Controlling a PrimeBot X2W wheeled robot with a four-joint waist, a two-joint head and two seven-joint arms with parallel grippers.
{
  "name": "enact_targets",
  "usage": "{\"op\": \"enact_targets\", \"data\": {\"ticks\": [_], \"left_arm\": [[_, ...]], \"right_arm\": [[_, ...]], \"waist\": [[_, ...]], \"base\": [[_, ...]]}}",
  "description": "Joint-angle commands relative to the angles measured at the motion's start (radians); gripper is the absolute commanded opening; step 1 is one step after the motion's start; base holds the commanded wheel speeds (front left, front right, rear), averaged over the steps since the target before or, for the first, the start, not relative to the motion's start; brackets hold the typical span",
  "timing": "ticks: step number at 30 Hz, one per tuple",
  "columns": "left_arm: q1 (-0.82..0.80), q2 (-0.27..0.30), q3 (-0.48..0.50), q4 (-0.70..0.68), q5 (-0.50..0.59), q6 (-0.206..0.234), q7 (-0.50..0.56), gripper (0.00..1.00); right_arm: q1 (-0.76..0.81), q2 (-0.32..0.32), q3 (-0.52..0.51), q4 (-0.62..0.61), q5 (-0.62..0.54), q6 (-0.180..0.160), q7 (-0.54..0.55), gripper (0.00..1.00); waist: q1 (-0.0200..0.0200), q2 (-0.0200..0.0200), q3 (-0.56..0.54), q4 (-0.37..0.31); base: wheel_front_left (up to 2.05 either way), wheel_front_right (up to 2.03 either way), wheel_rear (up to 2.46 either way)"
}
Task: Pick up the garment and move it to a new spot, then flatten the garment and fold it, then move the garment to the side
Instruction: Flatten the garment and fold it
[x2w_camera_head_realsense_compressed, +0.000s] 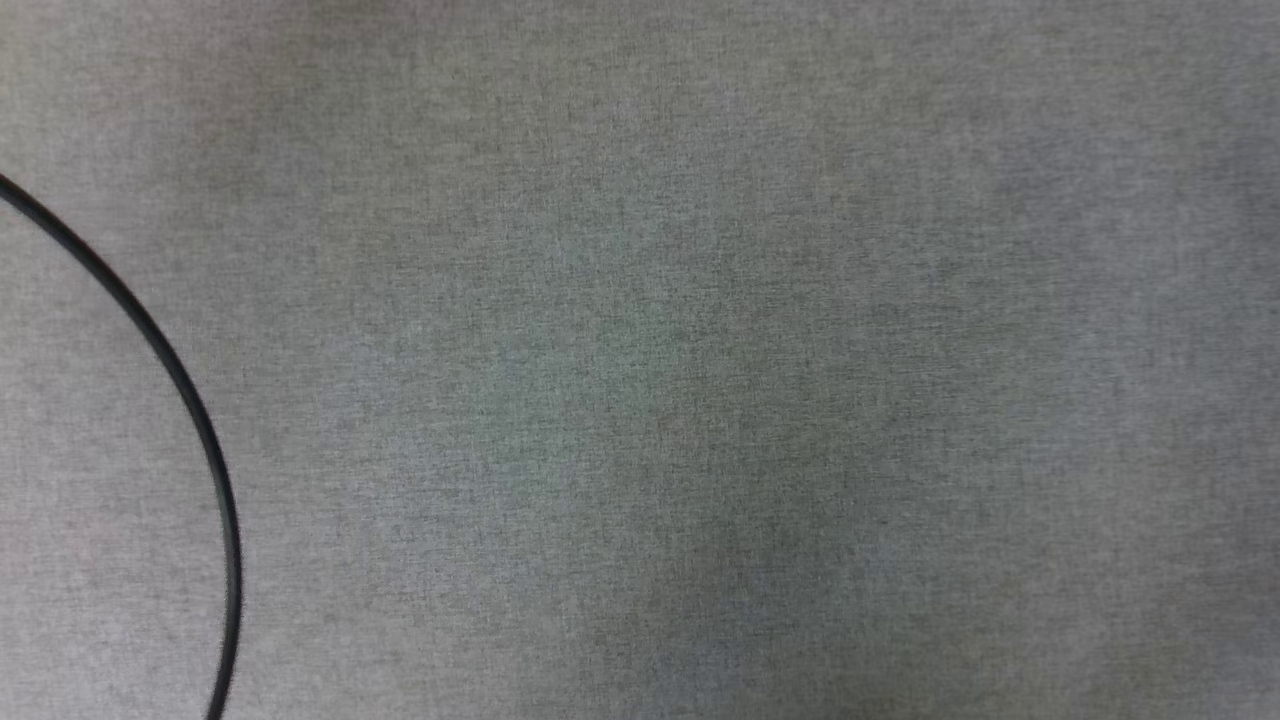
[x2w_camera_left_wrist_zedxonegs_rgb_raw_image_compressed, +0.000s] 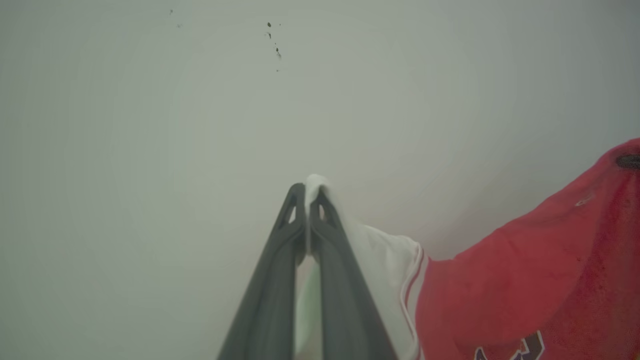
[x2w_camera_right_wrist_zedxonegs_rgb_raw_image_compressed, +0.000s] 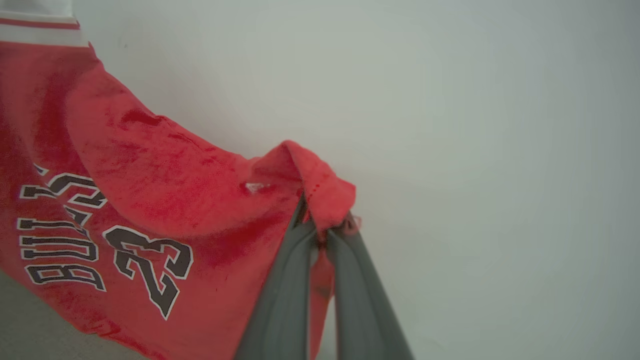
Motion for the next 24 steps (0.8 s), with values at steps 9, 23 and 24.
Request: {"op": "enact_targets", "data": {"ticks": [9,23,24], "left_arm": [[0.332,0.004,-0.041,0.041,-0.063,-0.014,-0.095,0.00],[1.014,0.076,-0.082,-0.231,-0.110,0.103,-0.128,0.00],[1.069,0.085,-0.083,-0.260,-0.118,0.119,-0.128,0.00]], "right_arm": [[0.263,0.035,0.135,0.041,0.116,-0.001,-0.095,0.00],[0.680,-0.055,0.353,-0.035,0.286,-0.001,-0.194,0.00],[0.708,-0.065,0.368,-0.047,0.298,-0.001,-0.198,0.00]], "waist": [[-0.0002,0.0000,-0.080,-0.001],[-0.0002,0.0000,-0.293,-0.002],[-0.0002,0.0000,-0.310,-0.003]], "base": [[0.00,0.00,0.00],[0.00,0.00,0.00],[0.00,0.00,0.00]]}}
